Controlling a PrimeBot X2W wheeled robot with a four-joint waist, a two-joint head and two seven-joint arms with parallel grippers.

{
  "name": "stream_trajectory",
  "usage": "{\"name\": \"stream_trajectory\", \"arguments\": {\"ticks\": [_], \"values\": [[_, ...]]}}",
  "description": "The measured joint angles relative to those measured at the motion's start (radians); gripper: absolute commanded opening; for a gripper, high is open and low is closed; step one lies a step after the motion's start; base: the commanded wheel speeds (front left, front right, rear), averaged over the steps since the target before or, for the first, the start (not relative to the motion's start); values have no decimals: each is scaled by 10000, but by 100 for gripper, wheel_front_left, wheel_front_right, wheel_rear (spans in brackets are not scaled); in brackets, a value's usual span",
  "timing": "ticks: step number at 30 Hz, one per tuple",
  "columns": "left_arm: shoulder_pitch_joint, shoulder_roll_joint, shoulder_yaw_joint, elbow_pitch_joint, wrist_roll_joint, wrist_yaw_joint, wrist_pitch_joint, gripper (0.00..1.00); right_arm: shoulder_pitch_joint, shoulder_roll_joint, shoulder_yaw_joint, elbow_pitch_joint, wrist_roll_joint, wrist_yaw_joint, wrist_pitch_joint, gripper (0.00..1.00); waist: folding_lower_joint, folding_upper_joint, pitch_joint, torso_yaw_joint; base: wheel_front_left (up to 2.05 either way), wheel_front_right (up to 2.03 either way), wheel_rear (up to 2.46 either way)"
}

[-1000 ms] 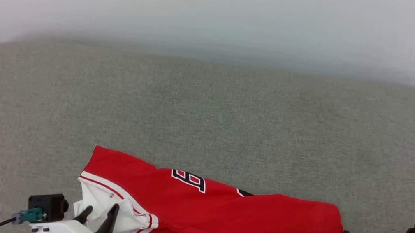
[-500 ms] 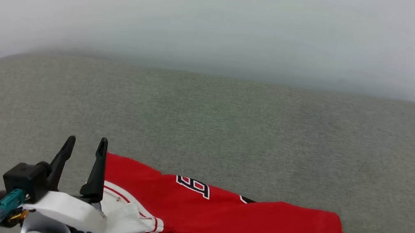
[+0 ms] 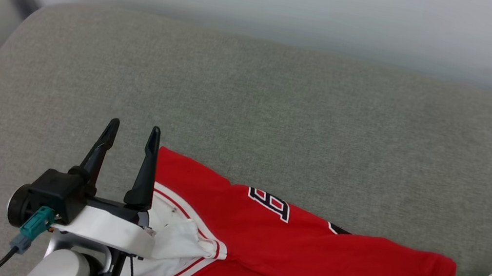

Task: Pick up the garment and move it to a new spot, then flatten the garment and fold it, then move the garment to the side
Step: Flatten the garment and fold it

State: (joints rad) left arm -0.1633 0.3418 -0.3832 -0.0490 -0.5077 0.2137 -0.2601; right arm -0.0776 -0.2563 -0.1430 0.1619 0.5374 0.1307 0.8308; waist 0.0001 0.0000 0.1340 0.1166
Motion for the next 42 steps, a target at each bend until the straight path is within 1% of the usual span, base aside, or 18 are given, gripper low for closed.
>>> {"name": "stream_trajectory", "arguments": {"ticks": [3,6,7,8,9,10,17,22,26,32,34,35,37,40,42], "values": [[-121,-109,-63,67,128,-92,0,100,-297,48,71,573,115,2,322,100,0,0,285,187,0,0,0],[-166,-173,-94,182,198,-161,-2,100,-475,-44,151,848,282,0,685,100,-1,0,393,348,0,0,0],[-174,-196,-90,226,198,-165,-4,100,-504,-81,194,884,341,-2,723,63,-1,0,394,367,0,0,0],[-174,-205,-82,280,201,-165,-4,100,-527,-119,247,922,368,-4,727,33,-1,0,370,366,0,0,0],[-173,-207,-71,324,215,-167,-12,100,-552,-132,291,957,422,-13,736,6,-1,0,337,356,0,0,0],[-170,-205,-59,357,228,-176,-15,100,-563,-157,370,959,451,-15,717,0,0,0,298,339,0,0,0],[96,-96,-73,612,293,-155,6,100,-545,-278,819,759,587,0,477,0,0,0,-221,148,0,0,0],[469,44,-23,631,259,-21,109,100,-450,-550,717,297,420,2,441,0,0,0,-675,-154,0,0,0],[777,144,33,537,180,98,178,100,-277,-811,-2,46,151,2,731,0,-1,0,-1007,-465,0,0,0],[1071,198,-2,376,111,194,286,100,-167,-1450,-1647,75,-184,0,1034,0,-1,0,-1338,-864,0,0,0],[1116,205,-12,341,107,221,290,100,-268,-1467,-1933,134,-178,0,1147,0,0,0,-1368,-961,0,0,0],[1131,205,-19,322,107,242,299,100,-337,-1419,-2000,146,-167,0,1258,0,0,0,-1380,-998,0,0,0],[1168,207,-23,290,107,259,301,100,-610,-1051,-2130,165,105,0,1565,0,0,0,-1387,-1066,0,0,0],[1170,209,-42,245,107,286,313,100,-934,-228,-2155,249,619,0,2251,0,0,0,-1371,-1129,0,0,0],[1168,207,-65,219,107,284,320,100,-1140,525,-2270,320,1275,0,2744,0,-1,0,-1349,-1125,0,0,0]]}}
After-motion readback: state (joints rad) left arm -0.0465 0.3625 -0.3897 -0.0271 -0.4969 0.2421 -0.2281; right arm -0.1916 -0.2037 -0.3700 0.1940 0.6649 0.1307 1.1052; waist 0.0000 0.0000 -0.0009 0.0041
